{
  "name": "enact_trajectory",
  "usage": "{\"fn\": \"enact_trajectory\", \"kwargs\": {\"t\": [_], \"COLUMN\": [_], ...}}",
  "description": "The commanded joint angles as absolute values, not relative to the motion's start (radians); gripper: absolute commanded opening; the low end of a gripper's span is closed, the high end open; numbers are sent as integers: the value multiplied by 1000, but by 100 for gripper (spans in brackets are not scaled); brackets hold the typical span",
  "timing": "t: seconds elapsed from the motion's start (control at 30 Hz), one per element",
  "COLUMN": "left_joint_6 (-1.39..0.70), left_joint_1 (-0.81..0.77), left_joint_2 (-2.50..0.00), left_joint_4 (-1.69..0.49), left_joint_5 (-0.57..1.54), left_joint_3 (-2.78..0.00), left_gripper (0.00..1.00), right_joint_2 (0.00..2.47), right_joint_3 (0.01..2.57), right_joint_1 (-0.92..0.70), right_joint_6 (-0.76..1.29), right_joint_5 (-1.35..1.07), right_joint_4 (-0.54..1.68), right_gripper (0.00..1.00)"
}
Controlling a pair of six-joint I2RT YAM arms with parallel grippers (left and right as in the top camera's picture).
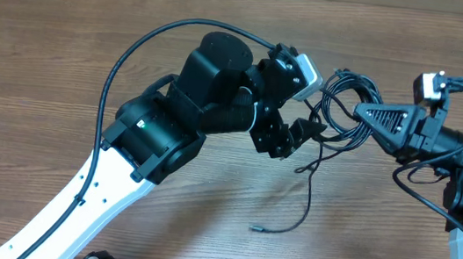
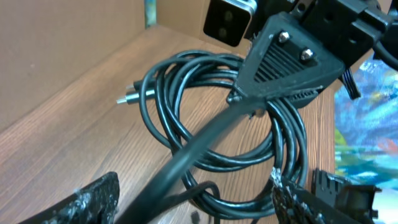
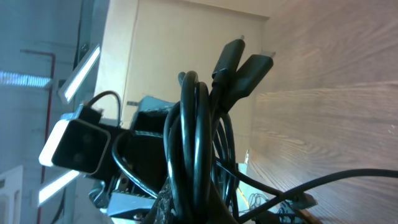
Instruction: Untangle cables
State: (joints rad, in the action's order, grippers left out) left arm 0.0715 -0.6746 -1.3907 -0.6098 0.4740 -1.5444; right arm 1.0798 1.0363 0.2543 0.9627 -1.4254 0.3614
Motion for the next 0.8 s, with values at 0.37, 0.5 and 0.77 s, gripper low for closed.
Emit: {"fn": "enact_trajectory", "kwargs": {"t": [0.37, 0.5, 0.77], "left_joint_6": [14, -10, -42], "left_joint_1": [-675, -676, -676], "left_joint_2": [-1390, -1409, -1438], "left_joint_4": [-511, -508, -356], "left_joint_5": [464, 473, 654], "left_joint_3": [-1546, -1546, -1546], "left_gripper": [13, 4, 4], "right_joint_2": [1061, 1061, 1061], "right_joint_3": [1048, 1048, 1048], "right_joint_1": [257, 257, 257], "right_joint_6": [1111, 1105, 1046], "right_joint_5": [-1506, -1536, -1551], "right_joint_4": [258, 258, 267], "right_gripper": [4, 4, 4]}}
